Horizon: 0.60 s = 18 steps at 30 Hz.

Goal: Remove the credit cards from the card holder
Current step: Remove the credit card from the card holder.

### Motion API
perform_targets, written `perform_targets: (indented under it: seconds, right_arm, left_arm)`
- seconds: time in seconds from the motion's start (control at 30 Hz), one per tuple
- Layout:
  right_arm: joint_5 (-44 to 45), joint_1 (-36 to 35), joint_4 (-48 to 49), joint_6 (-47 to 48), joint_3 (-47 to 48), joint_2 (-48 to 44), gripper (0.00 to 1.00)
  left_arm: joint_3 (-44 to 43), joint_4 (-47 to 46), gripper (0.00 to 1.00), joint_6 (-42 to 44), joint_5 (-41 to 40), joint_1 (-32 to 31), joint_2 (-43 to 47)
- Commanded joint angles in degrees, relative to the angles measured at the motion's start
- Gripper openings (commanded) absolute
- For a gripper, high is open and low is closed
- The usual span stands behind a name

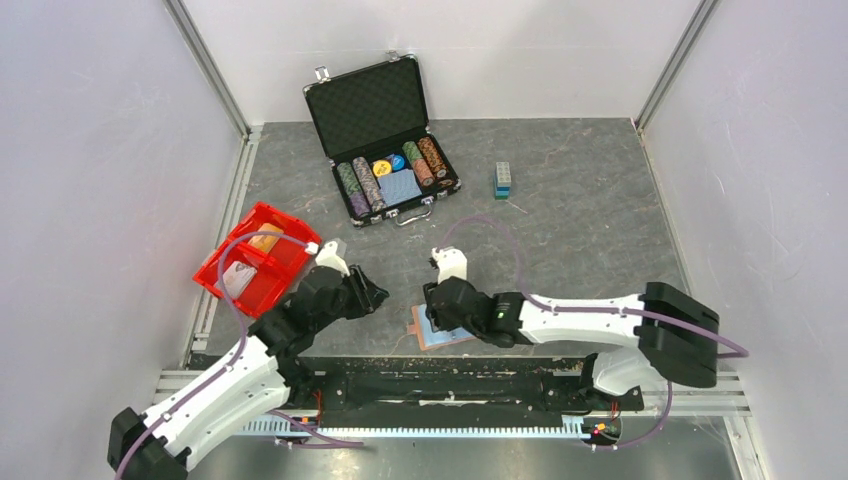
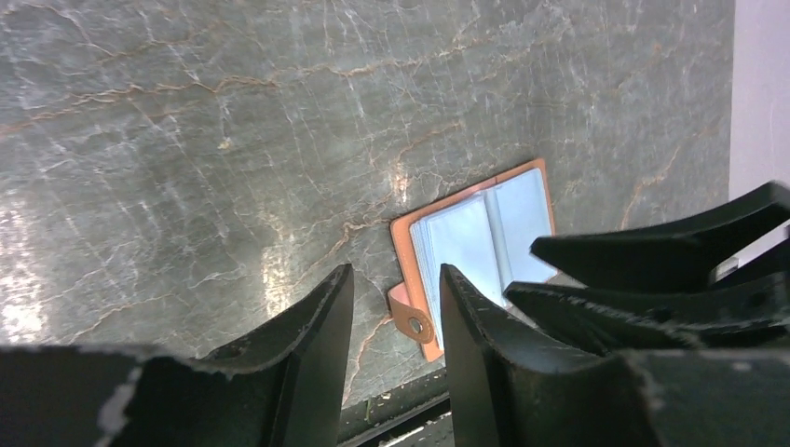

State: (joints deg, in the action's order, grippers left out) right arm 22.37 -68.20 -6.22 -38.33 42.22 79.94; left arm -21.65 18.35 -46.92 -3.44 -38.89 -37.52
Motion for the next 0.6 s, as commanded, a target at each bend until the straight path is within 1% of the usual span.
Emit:
perform_targets:
  seconds: [0.0, 0.07, 0.2, 0.27, 0.37, 0.57]
  right_arm:
    - [4.35, -3.12, -2.57, 0.74, 4.83, 4.31, 0.44]
    - [3.84, -3.85, -2.07, 0.80, 5.41, 5.45, 0.42]
    - [3.75, -4.79, -1.88, 0.97, 6.45, 8.13, 0.43]
    - [3.77, -4.91, -2.23, 1.49, 7.25, 10.02, 0.46]
    - [4.82, -4.96, -3.31, 1.93, 8.14, 12.17, 0.53]
    - [10.23, -5.09, -7.03, 1.59, 7.60, 15.91, 0.54]
  left_arm:
    - [-0.85, 5.46, 0.47, -1.86, -5.78, -0.22, 3.83]
    - [-0.93, 6.40, 0.48, -1.71, -6.37, -0.22, 4.74]
    - [-1.28, 6.70, 0.49, -1.40, -5.77, -0.22, 4.72]
    - [-1.22, 6.48, 0.49, -1.42, -5.33, -0.23, 4.42]
    - [-0.65, 5.92, 0.50, -1.60, -4.84, -0.22, 4.29]
    - [-0.08, 5.49, 0.51, -1.60, -4.34, -0.22, 4.45]
